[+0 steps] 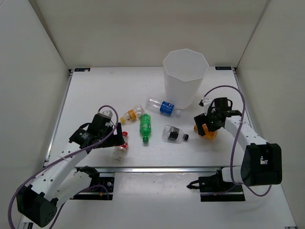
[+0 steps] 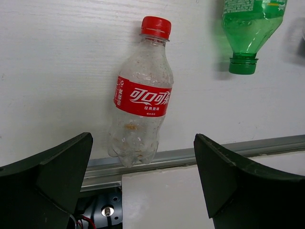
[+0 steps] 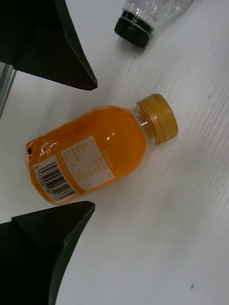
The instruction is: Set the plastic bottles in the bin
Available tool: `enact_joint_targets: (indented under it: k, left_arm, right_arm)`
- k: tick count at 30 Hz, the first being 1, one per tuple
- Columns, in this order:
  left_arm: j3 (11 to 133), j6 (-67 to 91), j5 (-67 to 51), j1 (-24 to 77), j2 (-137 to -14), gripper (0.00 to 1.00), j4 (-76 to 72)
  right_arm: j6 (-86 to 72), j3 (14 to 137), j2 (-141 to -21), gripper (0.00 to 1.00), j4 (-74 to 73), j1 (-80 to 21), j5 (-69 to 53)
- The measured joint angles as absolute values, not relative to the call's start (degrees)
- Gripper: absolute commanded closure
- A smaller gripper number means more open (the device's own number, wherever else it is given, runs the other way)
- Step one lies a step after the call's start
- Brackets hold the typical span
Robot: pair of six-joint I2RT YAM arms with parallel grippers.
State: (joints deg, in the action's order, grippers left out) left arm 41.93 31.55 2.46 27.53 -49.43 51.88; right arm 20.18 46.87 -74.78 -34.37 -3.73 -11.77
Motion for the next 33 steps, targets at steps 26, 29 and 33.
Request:
enact_joint_targets:
  k: [26, 29, 33]
  left_arm:
    - [40.73, 32.42, 1.76, 25.58, -54.02, 0.02, 50.5]
    - [40.75, 32.38, 1.39, 25.67, -55.72, 0.01, 50.68]
    - [40.75, 31.97, 0.89, 26.59, -57.56, 0.02, 51.03]
  right_arm:
    - [10.74, 53.08, -65.73, 0.7, -36.97, -21.26, 0.82]
    - [10.28, 66.15, -64.97, 0.68, -37.91, -25.52, 0.78]
    - [12.08, 83.94, -68.51, 0.66, -34.39, -25.52, -0.99]
